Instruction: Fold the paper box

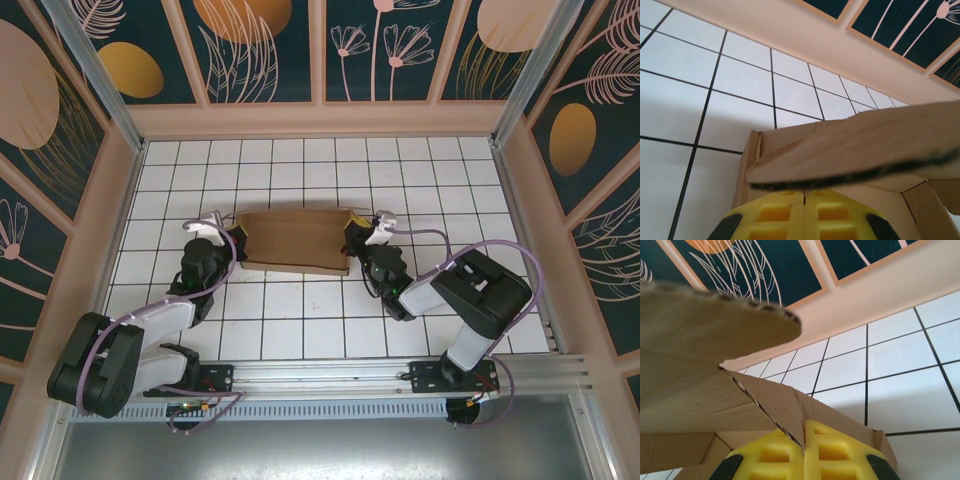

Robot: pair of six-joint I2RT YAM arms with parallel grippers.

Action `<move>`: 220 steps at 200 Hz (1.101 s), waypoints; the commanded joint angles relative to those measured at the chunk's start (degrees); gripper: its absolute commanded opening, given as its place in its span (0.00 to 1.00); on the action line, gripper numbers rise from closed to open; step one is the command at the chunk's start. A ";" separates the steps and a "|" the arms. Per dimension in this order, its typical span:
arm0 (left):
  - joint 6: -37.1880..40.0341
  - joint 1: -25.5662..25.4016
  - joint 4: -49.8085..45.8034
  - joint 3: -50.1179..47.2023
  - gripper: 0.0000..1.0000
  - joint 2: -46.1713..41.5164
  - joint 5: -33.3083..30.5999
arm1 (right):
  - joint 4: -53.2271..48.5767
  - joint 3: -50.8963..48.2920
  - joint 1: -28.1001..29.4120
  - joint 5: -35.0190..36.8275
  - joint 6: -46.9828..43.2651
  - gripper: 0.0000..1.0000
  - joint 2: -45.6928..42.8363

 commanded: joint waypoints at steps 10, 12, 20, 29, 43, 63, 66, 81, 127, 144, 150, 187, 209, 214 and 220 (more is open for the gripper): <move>-2.66 -0.31 -7.99 -2.77 0.00 1.04 -2.03 | -1.45 -1.59 0.89 0.13 4.56 0.01 -0.32; -2.59 -0.27 -7.99 -2.74 0.00 1.04 -2.02 | -1.52 -1.50 0.93 0.10 4.64 0.02 -0.37; -2.42 -0.26 -8.06 -2.54 0.00 0.91 -1.80 | -2.11 -1.04 0.98 0.13 5.04 0.02 -0.72; -2.35 -0.27 -8.24 -2.23 0.00 0.95 -1.62 | -3.24 -0.35 1.14 0.12 5.77 0.02 -1.16; -2.40 -0.28 -8.30 -1.86 0.00 1.10 -1.38 | -5.95 1.17 1.32 0.59 8.50 0.02 -1.54; -2.11 -0.29 -8.29 -1.72 0.00 1.62 -1.05 | -11.89 3.91 2.06 3.76 13.99 0.02 -2.10; -2.13 -0.27 -8.26 -1.68 0.00 1.65 -1.03 | -13.17 4.46 2.18 4.25 14.52 0.02 -2.21; -2.25 -0.29 -8.15 -1.71 0.00 1.83 -0.94 | -18.67 7.17 3.21 7.26 17.20 0.02 -2.58; -2.89 -0.31 -8.34 -1.56 0.00 1.55 -0.54 | -22.57 10.50 5.26 10.39 19.41 0.02 -0.23; -3.34 -0.31 -8.11 -1.67 0.00 1.49 -0.17 | -21.71 10.02 5.85 10.93 19.26 0.02 1.85; -3.44 -0.28 -8.25 -1.75 0.00 1.56 -0.17 | -21.26 9.56 6.05 11.20 19.58 0.02 2.48; -4.15 -0.26 -8.25 -2.59 0.00 1.18 -0.78 | -16.75 6.51 8.11 13.97 20.26 0.02 6.35; -4.42 -0.31 -8.76 -3.07 0.00 0.40 -1.85 | -14.93 5.40 8.70 15.48 18.65 0.02 6.67; -4.42 -0.27 -9.07 -3.20 0.00 0.19 -2.30 | -14.34 5.11 8.71 15.82 17.92 0.02 6.47; -4.39 -0.31 -9.29 -3.40 0.00 -0.13 -2.85 | -13.41 4.44 8.70 16.17 16.98 0.02 6.14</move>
